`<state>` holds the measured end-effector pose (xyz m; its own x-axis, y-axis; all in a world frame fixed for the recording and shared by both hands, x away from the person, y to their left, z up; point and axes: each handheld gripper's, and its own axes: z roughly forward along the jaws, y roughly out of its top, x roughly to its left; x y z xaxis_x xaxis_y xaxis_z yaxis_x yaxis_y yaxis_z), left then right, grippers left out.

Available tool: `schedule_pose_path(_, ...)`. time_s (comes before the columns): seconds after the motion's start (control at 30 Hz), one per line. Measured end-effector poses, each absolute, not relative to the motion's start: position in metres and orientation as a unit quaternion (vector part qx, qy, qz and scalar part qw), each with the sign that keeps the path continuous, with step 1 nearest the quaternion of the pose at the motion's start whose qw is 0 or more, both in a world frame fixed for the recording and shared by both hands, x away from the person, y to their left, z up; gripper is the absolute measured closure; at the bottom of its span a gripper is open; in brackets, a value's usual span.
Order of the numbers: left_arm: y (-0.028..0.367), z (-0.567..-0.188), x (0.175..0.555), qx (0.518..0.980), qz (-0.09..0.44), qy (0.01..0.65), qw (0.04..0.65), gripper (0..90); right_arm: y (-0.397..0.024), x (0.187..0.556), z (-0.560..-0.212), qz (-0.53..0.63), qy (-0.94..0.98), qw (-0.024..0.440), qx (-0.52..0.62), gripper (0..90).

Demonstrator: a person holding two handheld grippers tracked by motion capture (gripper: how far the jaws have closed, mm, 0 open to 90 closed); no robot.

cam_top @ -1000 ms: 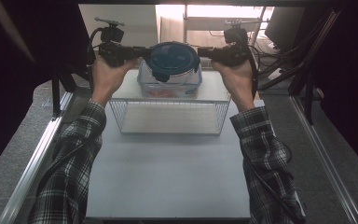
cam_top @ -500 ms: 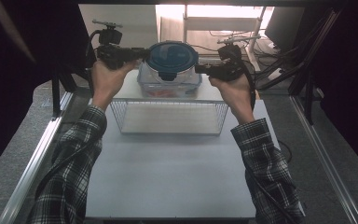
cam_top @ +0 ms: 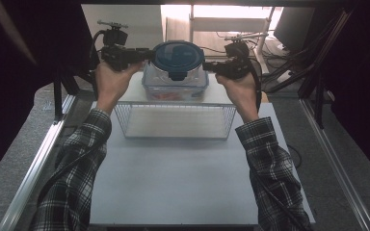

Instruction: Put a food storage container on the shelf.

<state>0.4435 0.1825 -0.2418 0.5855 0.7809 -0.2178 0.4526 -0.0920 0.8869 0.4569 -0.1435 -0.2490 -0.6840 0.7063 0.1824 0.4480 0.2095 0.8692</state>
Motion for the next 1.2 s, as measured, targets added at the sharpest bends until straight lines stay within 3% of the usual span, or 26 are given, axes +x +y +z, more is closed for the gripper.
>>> schedule_pose_path(0.07, 0.184, -0.240, 0.440, 0.723, 0.159, 0.423, 0.523, 55.8, -0.144, 0.456, -0.250, 0.503, 0.769, 0.131, 0.372, 87.2)
schedule_pose_path(0.13, 0.187, -0.239, 0.434, 0.723, 0.162, 0.415, 0.528, 44.2, -0.146, 0.454, -0.252, 0.503, 0.770, 0.135, 0.369, 83.4)
schedule_pose_path(0.3, 0.191, -0.249, 0.415, 0.740, 0.159, 0.384, 0.529, 28.7, -0.153, 0.447, -0.259, 0.508, 0.771, 0.128, 0.362, 68.7)
schedule_pose_path(0.47, 0.194, -0.261, 0.404, 0.743, 0.162, 0.370, 0.534, 19.3, -0.159, 0.441, -0.262, 0.517, 0.767, 0.122, 0.359, 58.8)
schedule_pose_path(0.63, 0.192, -0.280, 0.390, 0.753, 0.165, 0.355, 0.529, 8.6, -0.162, 0.433, -0.272, 0.512, 0.775, 0.127, 0.348, 42.9)
schedule_pose_path(0.93, 0.181, -0.309, 0.367, 0.779, 0.179, 0.331, 0.503, 4.5, -0.162, 0.421, -0.288, 0.509, 0.781, 0.142, 0.333, 23.7)
schedule_pose_path(1.2, 0.180, -0.328, 0.354, 0.779, 0.176, 0.325, 0.507, 3.1, -0.160, 0.408, -0.300, 0.509, 0.786, 0.147, 0.318, 16.0)
